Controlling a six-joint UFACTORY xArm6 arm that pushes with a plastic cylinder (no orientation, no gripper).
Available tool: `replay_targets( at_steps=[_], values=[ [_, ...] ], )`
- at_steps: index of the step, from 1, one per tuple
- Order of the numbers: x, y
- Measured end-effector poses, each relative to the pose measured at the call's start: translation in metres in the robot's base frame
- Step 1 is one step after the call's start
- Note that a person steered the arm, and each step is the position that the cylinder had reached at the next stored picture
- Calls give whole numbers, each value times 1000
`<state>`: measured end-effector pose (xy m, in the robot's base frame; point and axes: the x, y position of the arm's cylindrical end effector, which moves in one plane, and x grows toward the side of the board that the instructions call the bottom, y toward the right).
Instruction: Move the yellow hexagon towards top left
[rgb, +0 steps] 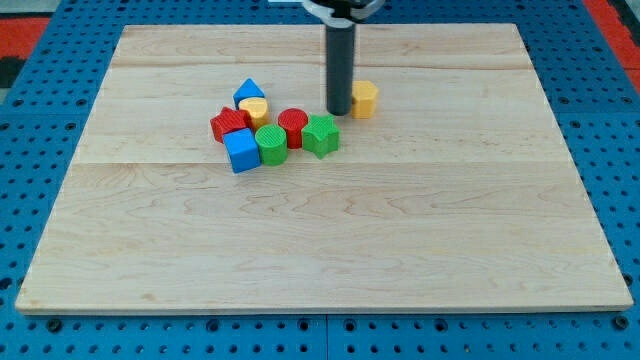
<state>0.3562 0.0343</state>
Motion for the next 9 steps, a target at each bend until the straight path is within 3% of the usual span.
replay_targets(
  at_steps=[4,7,9],
  values=[
    [-22,130],
    [-42,-35],
    [-51,-55]
  ],
)
